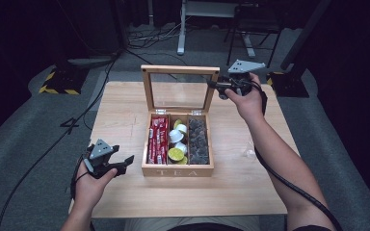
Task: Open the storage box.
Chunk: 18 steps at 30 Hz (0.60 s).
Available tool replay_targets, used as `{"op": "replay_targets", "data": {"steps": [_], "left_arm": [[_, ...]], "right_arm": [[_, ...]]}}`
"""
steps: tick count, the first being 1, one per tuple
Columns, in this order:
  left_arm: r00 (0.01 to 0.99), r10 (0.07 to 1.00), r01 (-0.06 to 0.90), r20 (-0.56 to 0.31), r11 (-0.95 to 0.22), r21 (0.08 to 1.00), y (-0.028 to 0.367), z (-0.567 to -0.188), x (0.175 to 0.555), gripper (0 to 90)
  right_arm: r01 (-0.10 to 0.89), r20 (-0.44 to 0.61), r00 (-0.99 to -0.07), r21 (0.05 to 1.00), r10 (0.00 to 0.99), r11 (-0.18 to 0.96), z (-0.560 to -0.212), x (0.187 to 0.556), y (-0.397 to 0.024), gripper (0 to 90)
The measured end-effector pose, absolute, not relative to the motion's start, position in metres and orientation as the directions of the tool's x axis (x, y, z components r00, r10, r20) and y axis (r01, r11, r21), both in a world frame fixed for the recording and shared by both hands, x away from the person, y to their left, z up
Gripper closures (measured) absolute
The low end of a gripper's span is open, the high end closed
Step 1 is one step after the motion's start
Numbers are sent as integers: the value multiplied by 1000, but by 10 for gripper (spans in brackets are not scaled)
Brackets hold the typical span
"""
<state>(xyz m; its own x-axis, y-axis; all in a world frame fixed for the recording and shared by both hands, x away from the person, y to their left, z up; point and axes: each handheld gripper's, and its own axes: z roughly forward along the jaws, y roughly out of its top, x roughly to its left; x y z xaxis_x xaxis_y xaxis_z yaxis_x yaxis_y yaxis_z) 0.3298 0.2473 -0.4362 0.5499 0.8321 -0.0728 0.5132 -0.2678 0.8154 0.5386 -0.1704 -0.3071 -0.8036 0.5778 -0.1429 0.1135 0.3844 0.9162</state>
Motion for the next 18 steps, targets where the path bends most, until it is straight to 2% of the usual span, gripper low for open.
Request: {"op": "replay_targets", "data": {"steps": [10,13,17,18], "left_arm": [[564,822,514,-78,-276,812,246,-438,337,297],[563,823,516,-78,-276,811,246,-438,338,296],[562,823,519,-81,-275,809,246,-439,339,294],[563,822,520,-80,-277,808,246,-439,339,294]], "right_arm": [[164,-128,-754,913,645,373,-308,556,-162,607],[184,-100,-753,917,651,354,-309,559,-158,502],[180,-103,-750,919,653,351,-312,561,-154,437],[190,-88,-757,918,648,347,-315,563,-152,375]]}}
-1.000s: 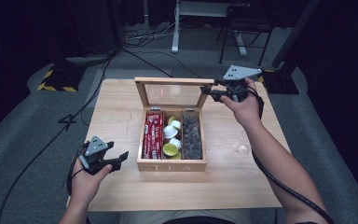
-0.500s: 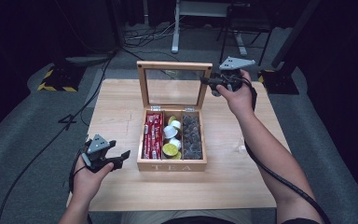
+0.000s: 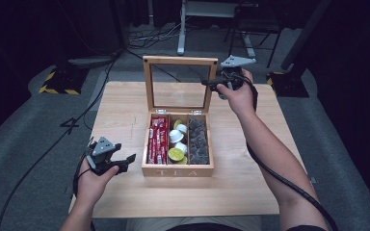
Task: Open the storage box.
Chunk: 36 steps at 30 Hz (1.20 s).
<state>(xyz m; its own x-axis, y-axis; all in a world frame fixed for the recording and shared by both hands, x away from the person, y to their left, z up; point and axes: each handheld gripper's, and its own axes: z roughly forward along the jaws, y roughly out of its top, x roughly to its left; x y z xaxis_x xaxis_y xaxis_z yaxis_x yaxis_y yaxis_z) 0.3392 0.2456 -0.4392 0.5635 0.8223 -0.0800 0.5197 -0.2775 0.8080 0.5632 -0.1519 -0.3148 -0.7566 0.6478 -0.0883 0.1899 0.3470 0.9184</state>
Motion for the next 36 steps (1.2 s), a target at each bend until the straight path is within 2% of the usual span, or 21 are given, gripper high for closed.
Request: {"op": "replay_targets", "data": {"steps": [9,20,36], "left_arm": [[559,825,523,-83,-274,807,245,-440,339,293],[556,826,528,-89,-269,806,246,-441,339,292],[546,832,536,-93,-262,802,249,-443,340,292]], "right_arm": [[206,-93,-746,909,659,362,-324,572,-145,292],[231,-99,-729,896,677,380,-338,582,-142,292],[300,-52,-719,876,693,377,-361,592,-145,297]]}}
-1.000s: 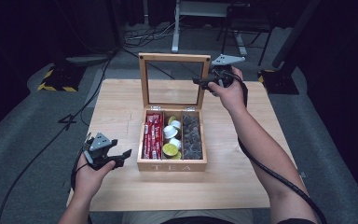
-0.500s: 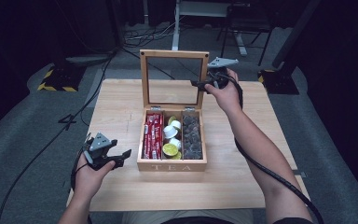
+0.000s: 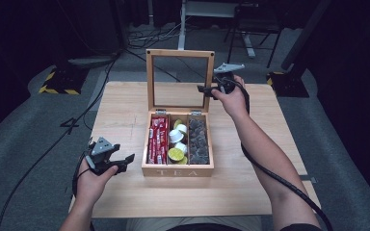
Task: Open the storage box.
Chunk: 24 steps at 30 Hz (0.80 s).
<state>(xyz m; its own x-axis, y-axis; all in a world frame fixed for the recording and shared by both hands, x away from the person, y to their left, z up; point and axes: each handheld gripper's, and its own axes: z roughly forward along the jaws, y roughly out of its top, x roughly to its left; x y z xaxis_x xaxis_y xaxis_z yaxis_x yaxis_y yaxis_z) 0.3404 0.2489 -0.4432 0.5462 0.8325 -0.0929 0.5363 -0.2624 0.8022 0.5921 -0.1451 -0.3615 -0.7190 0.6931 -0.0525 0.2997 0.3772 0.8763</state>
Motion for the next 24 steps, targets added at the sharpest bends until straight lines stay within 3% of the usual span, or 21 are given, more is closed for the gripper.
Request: {"op": "replay_targets", "data": {"steps": [16,24], "left_arm": [[549,829,539,-105,-256,802,250,-444,345,292],[560,822,539,-104,-267,799,245,-445,347,292]], "right_arm": [[310,-27,-724,880,689,360,-354,582,-160,299],[289,-4,-757,895,654,340,-336,554,-176,300]]}}
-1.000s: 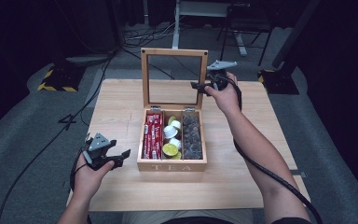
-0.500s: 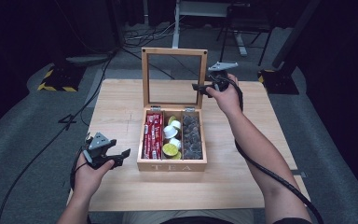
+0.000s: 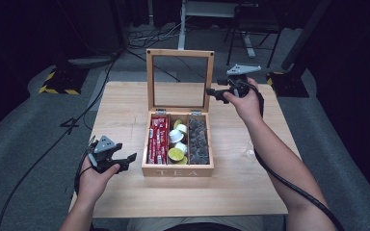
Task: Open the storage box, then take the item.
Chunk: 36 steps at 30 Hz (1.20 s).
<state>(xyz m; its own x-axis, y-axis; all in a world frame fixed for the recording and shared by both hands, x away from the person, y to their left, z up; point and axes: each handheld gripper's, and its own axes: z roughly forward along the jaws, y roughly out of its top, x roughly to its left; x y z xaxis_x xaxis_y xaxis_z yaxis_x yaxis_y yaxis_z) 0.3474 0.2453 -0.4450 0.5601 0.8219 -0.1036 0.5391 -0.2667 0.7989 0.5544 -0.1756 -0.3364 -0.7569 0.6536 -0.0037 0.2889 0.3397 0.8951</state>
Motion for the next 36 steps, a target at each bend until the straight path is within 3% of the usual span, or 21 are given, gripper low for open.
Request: {"op": "replay_targets", "data": {"steps": [16,36], "left_arm": [[557,827,575,-81,-313,756,248,-454,346,277],[537,841,669,-59,-383,637,253,-483,350,277]], "right_arm": [[280,35,-833,887,553,366,-337,494,-186,364],[370,85,-877,748,473,551,-400,463,-154,477]]}}
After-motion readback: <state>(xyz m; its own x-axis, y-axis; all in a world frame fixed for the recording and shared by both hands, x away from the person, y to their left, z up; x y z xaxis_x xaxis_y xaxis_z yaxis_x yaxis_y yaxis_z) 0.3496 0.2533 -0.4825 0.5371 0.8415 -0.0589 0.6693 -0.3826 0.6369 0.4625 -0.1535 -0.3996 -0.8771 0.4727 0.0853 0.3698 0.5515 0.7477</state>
